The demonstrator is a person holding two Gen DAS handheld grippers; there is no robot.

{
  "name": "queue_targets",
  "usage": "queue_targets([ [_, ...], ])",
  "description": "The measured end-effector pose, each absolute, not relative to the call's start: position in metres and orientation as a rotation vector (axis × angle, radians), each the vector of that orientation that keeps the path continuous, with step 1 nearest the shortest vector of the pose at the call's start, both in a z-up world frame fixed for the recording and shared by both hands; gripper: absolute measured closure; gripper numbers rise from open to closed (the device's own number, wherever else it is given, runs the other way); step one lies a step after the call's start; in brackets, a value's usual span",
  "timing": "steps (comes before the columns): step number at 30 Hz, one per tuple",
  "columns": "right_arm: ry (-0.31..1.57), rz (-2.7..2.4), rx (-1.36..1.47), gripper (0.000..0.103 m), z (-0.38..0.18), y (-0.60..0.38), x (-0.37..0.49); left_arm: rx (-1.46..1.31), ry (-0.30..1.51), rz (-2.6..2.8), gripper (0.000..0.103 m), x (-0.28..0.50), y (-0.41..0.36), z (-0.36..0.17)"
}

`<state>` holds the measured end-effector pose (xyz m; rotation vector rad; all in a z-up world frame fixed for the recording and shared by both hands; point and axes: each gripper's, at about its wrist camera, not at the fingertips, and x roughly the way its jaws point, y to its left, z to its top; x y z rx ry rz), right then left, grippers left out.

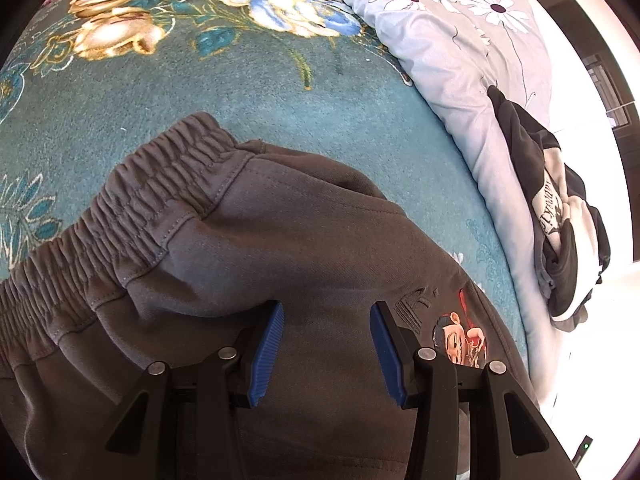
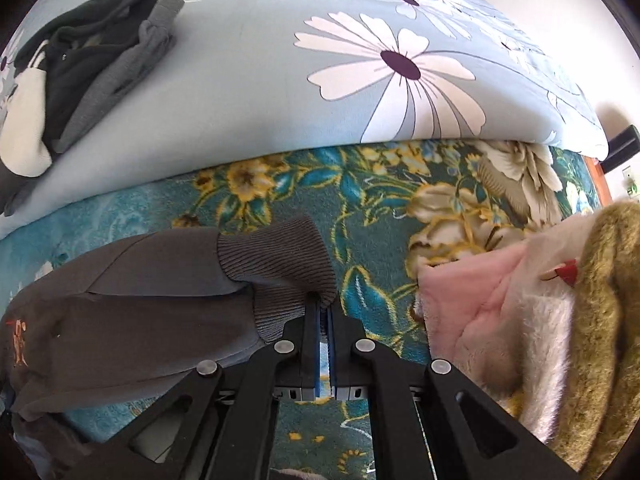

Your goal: Fold clothes

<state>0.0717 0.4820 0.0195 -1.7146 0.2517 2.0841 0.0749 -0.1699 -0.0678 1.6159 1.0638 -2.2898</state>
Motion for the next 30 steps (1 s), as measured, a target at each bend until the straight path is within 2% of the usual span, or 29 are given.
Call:
queue_targets([
  [4,0.188,2.06,-1.725,0.098,0.021,0.481,0.069,1.6,1.012,-2.348,0.054,0.078,-0.17,-0.052],
  [9,0.084,2.116,-1.666,0.093,0.051,0.473,0.073,1.49,0.967,-2.435,0.054,0.088,-0.185,-0.02],
  [11,0.098,2.183,-1.632,0.086,0.065,0.467,0.075,1.473,0.955,-2.442,0.054,0.09,-0.197,-0.014],
  [13,0.138,2.274,-1.624,0.067,0.074,0.453,0.072,1.481,0.902,-2.453,0.054,0.089,-0.212,-0.011],
  [16,0.109,2.399,-1.677,0.058,0.075,0.416,0.057,1.505,0.767,-2.506,0.05,0.086,-0.237,-0.012],
  [20,-0.01,2.524,-1.781,0.058,0.064,0.361,0.027,1.668,0.663,-2.526,0.049,0.066,-0.264,-0.032],
  [26,-0.1,2.567,-1.916,0.058,0.029,0.303,-0.023,1.856,0.877,-2.592,0.049,0.058,-0.274,-0.055],
  [30,-0.133,2.566,-1.968,0.058,0.012,0.286,-0.044,1.892,0.926,-2.649,0.048,0.055,-0.272,-0.058],
])
